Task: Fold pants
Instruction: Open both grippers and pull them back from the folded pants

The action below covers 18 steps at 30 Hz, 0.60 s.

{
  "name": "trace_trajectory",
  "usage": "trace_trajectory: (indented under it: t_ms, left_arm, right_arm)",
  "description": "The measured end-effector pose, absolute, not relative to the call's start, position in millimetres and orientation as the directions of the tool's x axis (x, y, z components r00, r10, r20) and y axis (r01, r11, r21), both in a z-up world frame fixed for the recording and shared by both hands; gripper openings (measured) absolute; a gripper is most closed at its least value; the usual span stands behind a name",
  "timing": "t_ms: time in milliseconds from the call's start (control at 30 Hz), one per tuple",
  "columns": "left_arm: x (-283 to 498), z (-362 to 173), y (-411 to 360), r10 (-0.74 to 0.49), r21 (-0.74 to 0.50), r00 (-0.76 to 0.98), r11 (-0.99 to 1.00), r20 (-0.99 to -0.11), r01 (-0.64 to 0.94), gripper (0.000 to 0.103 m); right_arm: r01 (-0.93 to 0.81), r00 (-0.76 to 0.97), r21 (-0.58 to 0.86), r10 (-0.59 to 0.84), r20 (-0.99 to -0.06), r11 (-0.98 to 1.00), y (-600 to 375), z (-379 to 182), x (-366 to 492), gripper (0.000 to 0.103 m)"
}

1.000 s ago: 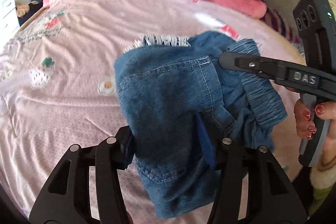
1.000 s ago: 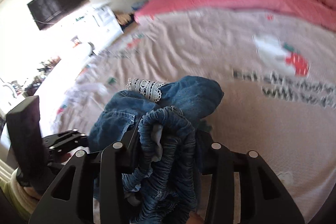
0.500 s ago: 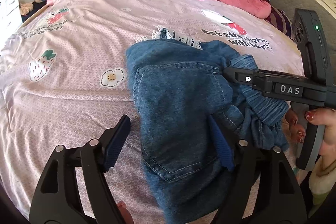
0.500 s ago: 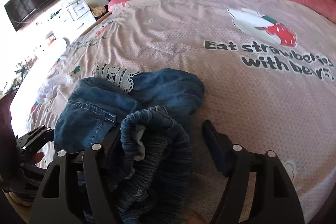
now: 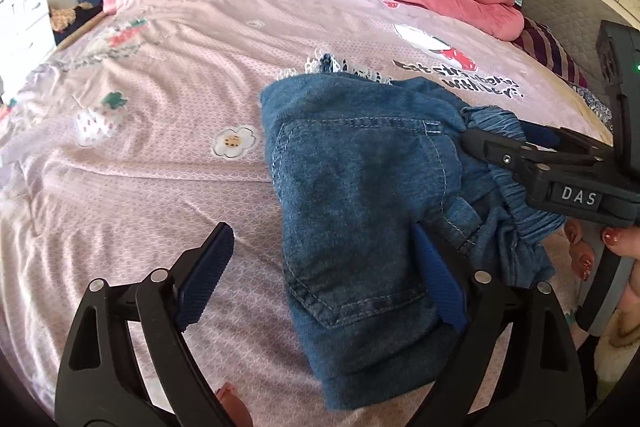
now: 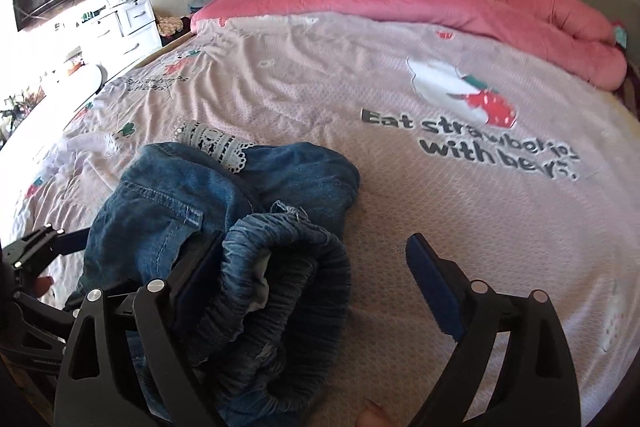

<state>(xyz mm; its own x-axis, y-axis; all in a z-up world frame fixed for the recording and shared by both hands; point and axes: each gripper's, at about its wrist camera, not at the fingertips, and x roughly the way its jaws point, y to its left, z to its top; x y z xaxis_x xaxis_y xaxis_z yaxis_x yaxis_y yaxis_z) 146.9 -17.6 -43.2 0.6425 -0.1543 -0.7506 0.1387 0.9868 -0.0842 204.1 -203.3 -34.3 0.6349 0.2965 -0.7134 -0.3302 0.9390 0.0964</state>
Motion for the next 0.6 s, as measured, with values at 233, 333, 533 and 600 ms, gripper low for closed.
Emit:
trace_trajectory:
  t_ms: [233,333,533,600]
  left_arm:
    - [125.8,-28.7,-11.2,-0.124,-0.071,0.684,0.992,-0.719,0.105,0.086]
    - [114.6,-20.2,-6.3,-0.114,-0.075,0.699,0.993,-0.706,0.086,0.089]
    - [87.8,-4.6,-2.7,-0.102,-0.079,0.723,0.995,-0.683,0.066,0.093]
    - [77.5,0.4,-1.3,-0.101,-0.081,0.728,0.995,-0.679,0.062,0.093]
  right_arm:
    - [-0.318,0.653,0.125,0.313,-0.69,0.94,-213.0,-23.3,189.5,0.092]
    - [-0.315,0.665,0.139,0.323,-0.673,0.939,-217.0,-14.7,177.5,0.092]
    - [-0.32,0.709,0.134,0.331,-0.623,0.938,-226.4,9.5,137.8,0.096]
    - [-0.316,0.723,0.12,0.321,-0.611,0.941,-229.3,16.2,124.8,0.097]
